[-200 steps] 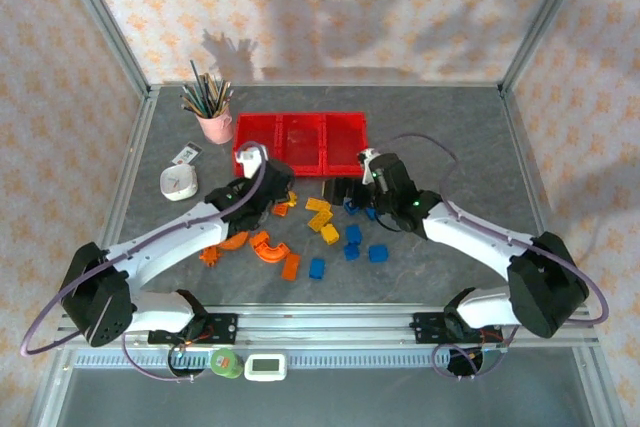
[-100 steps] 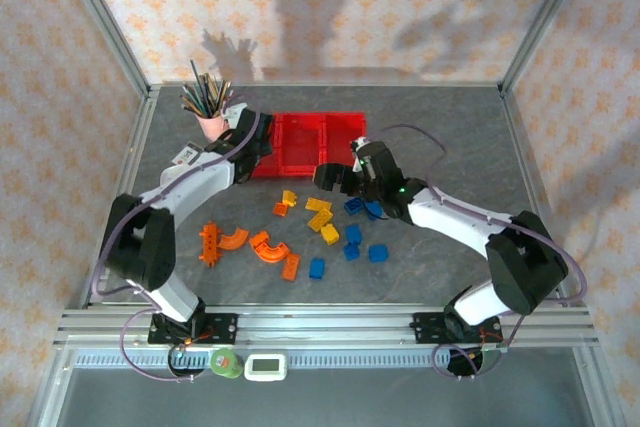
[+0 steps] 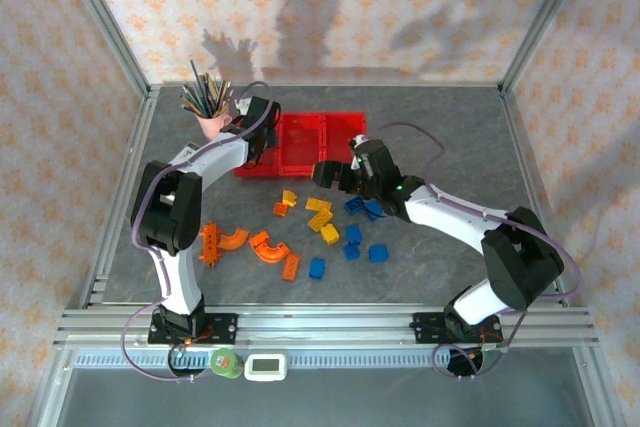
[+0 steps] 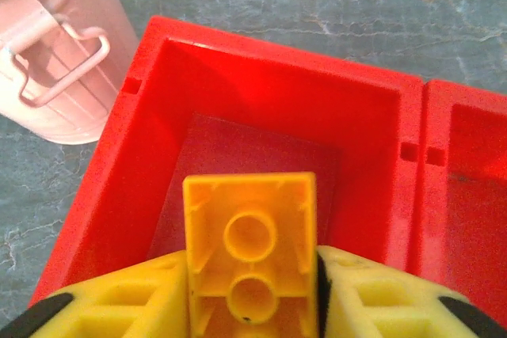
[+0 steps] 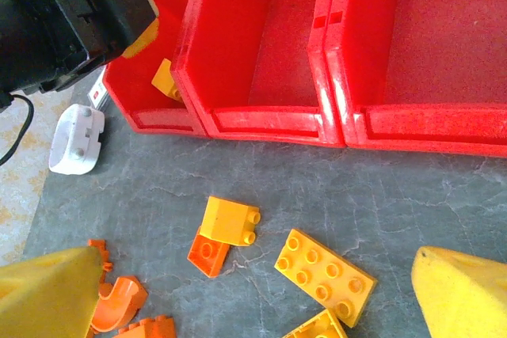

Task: Sort the legos into containers by color
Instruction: Place the lego in the container, then pick up the lego from the center of the table.

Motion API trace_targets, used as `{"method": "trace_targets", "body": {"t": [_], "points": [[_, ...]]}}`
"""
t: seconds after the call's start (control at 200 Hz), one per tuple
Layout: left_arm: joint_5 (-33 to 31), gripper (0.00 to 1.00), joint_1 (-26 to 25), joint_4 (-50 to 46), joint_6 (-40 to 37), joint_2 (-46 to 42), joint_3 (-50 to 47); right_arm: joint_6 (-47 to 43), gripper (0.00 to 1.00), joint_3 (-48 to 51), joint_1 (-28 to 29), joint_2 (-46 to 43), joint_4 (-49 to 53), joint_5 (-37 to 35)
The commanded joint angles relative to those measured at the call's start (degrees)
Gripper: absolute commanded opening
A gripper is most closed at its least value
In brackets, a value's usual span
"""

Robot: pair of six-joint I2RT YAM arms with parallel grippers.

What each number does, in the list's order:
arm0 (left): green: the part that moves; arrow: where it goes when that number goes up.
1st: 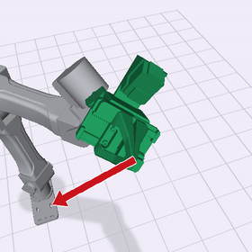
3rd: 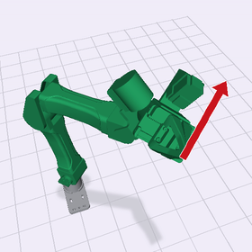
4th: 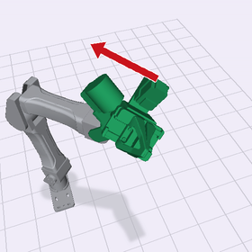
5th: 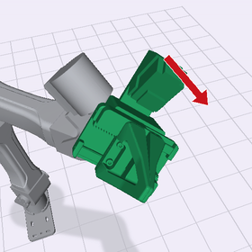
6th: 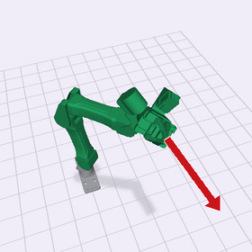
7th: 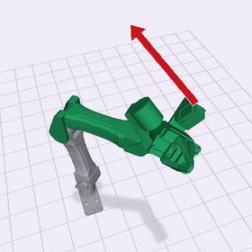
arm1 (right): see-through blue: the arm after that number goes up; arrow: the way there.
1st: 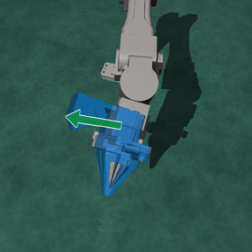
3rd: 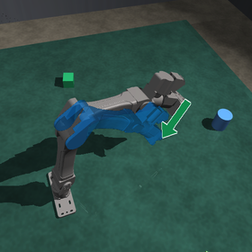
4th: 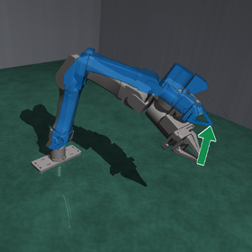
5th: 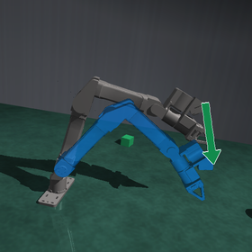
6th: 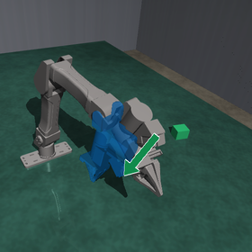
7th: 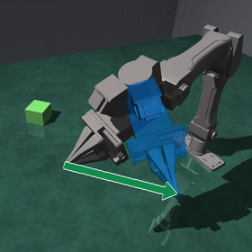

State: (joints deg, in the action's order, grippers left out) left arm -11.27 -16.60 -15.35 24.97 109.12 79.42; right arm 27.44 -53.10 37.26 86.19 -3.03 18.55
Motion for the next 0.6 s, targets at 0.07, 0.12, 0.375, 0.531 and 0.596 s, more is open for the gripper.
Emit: {"method": "trace_targets", "body": {"t": [0.07, 0.12, 0.375, 0.531, 0.596], "points": [[2.14, 0.51, 0.34, -2.25, -1.74, -1.66, 1.45, -0.96, 1.00, -1.92, 0.36, -0.47, 0.01, -1.34], [2.63, 0.53, 0.35, -2.48, -2.07, -2.43, 1.31, -0.81, 1.00, -2.21, 0.23, -0.71, 0.29, -1.08], [9.18, 0.55, -0.39, -2.23, -1.68, -10.39, -5.41, -0.79, 1.00, 0.62, 0.20, -2.72, 0.83, 0.57], [11.03, 0.57, -3.53, -2.83, -1.86, -15.57, -11.82, -0.64, 1.00, 4.47, 0.27, -4.29, -0.87, 2.41], [10.73, 0.58, -5.68, -3.45, -2.17, -17.29, -13.98, -0.44, 1.00, 6.05, 0.27, -5.16, -1.19, 2.23]]}}
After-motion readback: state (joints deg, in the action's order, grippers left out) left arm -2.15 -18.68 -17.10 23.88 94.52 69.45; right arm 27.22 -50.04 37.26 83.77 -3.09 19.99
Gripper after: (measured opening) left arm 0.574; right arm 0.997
